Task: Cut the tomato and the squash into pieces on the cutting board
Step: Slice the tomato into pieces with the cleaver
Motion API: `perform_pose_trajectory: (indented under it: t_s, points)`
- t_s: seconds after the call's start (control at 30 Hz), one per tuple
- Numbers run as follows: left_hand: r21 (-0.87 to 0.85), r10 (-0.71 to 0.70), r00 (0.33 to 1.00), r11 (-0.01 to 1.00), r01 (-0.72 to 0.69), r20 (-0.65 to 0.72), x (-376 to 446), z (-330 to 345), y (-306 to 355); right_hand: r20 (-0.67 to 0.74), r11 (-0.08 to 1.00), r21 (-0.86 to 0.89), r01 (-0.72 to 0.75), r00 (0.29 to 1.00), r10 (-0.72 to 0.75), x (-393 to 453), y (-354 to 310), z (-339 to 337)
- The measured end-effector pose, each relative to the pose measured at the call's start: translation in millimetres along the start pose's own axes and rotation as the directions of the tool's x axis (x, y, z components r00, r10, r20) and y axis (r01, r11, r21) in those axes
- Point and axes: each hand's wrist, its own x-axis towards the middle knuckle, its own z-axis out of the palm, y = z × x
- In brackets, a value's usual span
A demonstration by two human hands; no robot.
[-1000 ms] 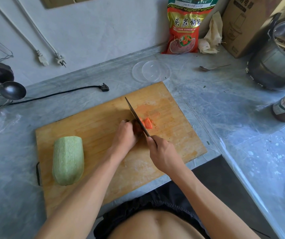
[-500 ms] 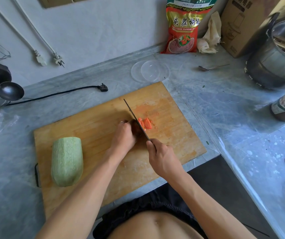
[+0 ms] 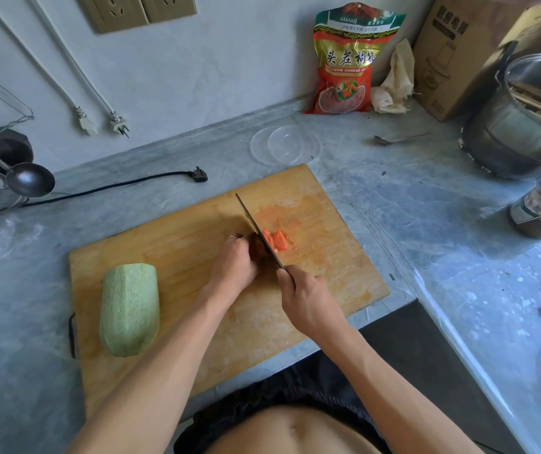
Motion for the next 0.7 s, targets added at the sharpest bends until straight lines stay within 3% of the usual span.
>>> perform_pose_trajectory:
  t_s: [0.3,0.53,0.7]
  points:
    - [0.036,-0.03,1.0,0.999,0.029,0.005,-3.3,-2.3,4.3,0.026,0.999,0.044,-0.027,0.999,0.025,7.0,-4.6,-6.9]
    - [0.033,-0.047,0.997,0.998,0.045,0.058,-7.7,-3.2,1.2,0.105,0.907,0.341,-0.249,0.968,0.227,20.7,1.1,-29.1]
    - [0.013,-0.068,0.996,0.998,0.068,0.053,-7.7,-5.4,-1.3,0.108,0.957,0.232,-0.173,0.982,0.152,15.8,-2.9,-31.6]
